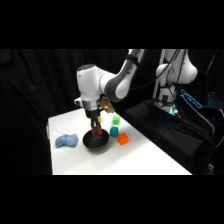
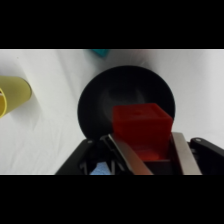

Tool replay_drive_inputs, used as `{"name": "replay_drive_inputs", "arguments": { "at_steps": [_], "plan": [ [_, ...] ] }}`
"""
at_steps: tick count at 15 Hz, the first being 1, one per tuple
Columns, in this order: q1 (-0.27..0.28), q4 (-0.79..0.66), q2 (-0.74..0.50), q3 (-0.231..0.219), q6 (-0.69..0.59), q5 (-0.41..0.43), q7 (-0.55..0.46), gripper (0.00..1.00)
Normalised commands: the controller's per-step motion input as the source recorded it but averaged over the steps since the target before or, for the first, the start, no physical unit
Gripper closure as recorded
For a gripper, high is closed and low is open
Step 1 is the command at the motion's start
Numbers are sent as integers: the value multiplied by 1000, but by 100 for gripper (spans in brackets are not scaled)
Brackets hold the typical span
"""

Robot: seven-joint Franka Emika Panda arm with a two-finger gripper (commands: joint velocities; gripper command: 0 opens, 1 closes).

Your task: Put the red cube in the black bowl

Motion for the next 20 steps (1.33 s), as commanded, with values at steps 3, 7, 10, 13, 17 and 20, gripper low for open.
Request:
{"name": "replay_drive_inputs", "arguments": {
  "at_steps": [3,7,10,13,17,20],
  "plan": [
    [-14,163,185,-16,125,161,-181,73],
    [-19,161,147,-15,105,164,-199,23],
    [-13,159,95,-30,61,149,-190,0],
    [1,122,2,-54,-23,117,-155,0],
    [-6,-2,-263,-34,-274,118,-174,0],
    [-38,-90,-509,47,-500,178,-282,0]
  ]
}}
